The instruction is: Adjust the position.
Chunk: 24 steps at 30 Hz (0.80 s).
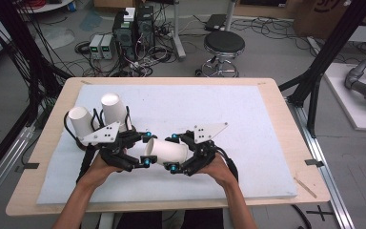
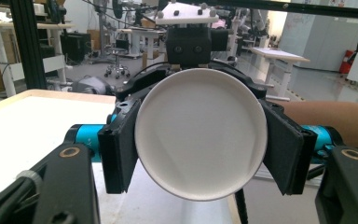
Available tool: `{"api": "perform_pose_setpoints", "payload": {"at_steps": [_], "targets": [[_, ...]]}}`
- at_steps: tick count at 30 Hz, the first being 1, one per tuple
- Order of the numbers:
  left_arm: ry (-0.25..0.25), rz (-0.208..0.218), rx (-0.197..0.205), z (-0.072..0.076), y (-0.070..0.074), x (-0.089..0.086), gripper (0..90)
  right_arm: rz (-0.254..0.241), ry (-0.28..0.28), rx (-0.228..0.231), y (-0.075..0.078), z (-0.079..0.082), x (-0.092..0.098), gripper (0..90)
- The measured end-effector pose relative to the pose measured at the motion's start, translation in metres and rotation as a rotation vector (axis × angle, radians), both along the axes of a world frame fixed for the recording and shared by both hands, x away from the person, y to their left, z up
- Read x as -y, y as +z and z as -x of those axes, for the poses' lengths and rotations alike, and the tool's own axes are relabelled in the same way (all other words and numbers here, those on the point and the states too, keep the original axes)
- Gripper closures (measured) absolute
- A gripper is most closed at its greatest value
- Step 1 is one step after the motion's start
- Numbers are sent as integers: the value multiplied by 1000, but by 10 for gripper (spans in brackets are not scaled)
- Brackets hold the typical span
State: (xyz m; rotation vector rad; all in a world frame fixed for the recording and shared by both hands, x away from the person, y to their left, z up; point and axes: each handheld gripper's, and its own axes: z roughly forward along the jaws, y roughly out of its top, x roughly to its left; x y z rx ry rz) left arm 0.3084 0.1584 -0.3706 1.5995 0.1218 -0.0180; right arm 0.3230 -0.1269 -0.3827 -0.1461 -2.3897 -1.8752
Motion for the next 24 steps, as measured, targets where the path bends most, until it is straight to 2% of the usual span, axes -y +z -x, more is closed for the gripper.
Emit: {"api": "perform_pose_setpoints", "payload": {"at_steps": [6, 8, 13, 15, 24], "targets": [[2, 10, -1, 0, 0, -1, 349, -5, 8, -12, -3, 0, -1, 168], [1, 10, 2, 0, 0, 0, 349, -4, 12, -16, -4, 0, -1, 220], [-3, 7, 2, 0, 0, 0, 353, 5, 14, -11, -6, 0, -2, 247], [-6, 4, 0, 0, 0, 0, 355, 8, 26, -11, -6, 0, -2, 286], [-10, 0, 4, 0, 0, 0, 359, 17, 22, 0, -5, 2, -1, 315]]}}
